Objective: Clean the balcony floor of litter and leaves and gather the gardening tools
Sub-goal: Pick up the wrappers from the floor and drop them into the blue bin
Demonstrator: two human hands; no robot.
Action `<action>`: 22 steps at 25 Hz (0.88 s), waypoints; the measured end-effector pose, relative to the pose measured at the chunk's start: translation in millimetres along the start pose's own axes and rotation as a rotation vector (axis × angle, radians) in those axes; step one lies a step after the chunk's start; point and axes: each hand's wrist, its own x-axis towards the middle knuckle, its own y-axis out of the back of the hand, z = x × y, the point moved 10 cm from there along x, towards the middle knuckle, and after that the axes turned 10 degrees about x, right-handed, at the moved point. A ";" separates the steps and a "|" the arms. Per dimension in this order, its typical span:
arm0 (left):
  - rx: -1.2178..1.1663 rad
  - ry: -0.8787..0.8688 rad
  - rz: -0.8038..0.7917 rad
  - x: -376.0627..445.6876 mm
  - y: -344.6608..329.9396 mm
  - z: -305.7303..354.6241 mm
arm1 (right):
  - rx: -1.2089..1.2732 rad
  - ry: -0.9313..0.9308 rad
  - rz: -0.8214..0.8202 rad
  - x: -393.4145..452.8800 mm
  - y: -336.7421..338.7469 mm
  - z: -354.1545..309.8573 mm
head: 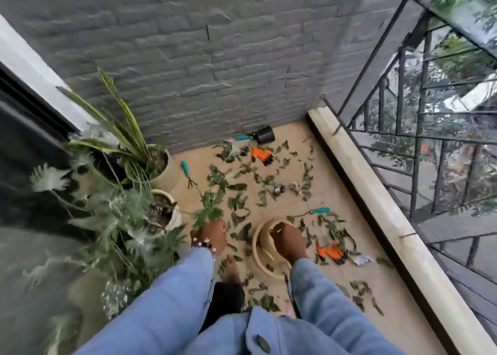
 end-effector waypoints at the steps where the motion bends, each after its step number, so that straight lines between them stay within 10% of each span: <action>1: 0.009 -0.001 -0.003 21.5 20.9 -5.9 | 0.018 -0.004 0.014 15.7 5.3 -20.3; 22: 0.234 -0.365 -0.228 380.2 154.4 140.1 | 0.394 -0.461 0.111 277.4 100.1 -30.5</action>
